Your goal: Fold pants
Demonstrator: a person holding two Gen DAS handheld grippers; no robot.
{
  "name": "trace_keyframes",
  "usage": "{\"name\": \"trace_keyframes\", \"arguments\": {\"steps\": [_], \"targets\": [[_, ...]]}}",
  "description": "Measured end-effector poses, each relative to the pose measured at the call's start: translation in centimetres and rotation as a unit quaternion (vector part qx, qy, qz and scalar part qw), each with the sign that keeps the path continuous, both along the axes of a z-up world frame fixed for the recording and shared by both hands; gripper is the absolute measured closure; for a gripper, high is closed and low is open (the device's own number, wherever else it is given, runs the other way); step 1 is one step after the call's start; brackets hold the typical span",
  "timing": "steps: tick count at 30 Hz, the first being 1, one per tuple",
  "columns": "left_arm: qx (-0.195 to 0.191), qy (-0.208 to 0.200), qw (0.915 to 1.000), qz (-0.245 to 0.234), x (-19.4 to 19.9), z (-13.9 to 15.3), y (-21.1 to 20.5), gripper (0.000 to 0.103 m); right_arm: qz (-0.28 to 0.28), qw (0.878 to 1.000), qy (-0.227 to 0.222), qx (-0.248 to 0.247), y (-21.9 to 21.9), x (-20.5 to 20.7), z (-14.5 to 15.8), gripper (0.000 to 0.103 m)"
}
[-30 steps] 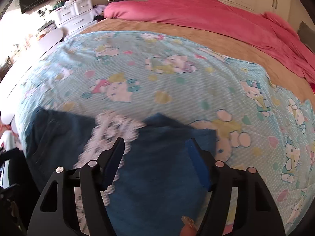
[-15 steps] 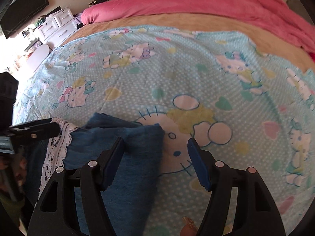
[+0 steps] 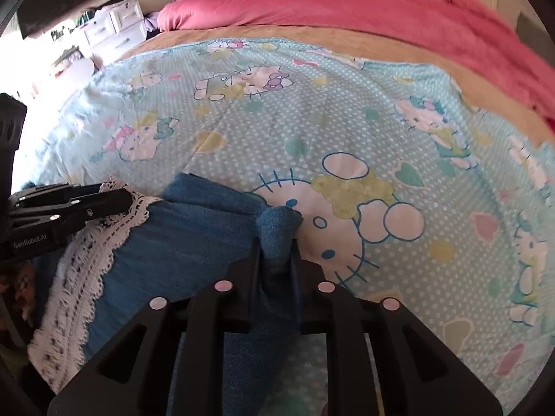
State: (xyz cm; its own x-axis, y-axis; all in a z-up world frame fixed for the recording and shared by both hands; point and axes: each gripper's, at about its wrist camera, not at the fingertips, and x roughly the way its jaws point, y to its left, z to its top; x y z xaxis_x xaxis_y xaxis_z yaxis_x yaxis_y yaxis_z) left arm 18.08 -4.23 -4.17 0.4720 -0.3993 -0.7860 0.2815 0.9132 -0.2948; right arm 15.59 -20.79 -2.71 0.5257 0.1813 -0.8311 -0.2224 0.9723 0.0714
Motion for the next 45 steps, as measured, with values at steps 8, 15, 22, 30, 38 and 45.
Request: {"name": "trace_keyframes", "arguments": {"steps": [8, 15, 22, 30, 38, 45], "targets": [[0.04, -0.061, 0.997, 0.028, -5.6, 4.0, 3.8, 0.041, 0.004, 0.999, -0.034, 0.017, -0.8, -6.2, 3.3, 0.061], [0.061, -0.075, 0.9953, -0.003, -13.9, 4.6, 4.1, 0.03, 0.08, 0.995, -0.038, 0.046, 3.2, -12.4, 4.9, 0.048], [0.107, -0.051, 0.9924, -0.032, -16.9, 1.4, 2.3, 0.029, 0.074, 0.997, 0.033, 0.017, 4.3, -14.4, 1.0, 0.044], [0.078, -0.066, 0.9947, -0.005, -18.5, 3.2, 4.6, 0.028, 0.07, 0.997, -0.006, 0.044, 3.6, -15.5, 3.7, 0.039], [0.072, -0.078, 0.9934, 0.042, -20.6, 5.3, 7.8, 0.009, 0.056, 0.995, -0.048, 0.062, 2.6, -15.2, 7.5, 0.033], [0.069, -0.083, 0.9914, 0.073, -21.3, 6.6, 10.4, 0.009, 0.06, 0.993, -0.077, 0.062, 3.8, -14.4, 10.2, 0.007]]}}
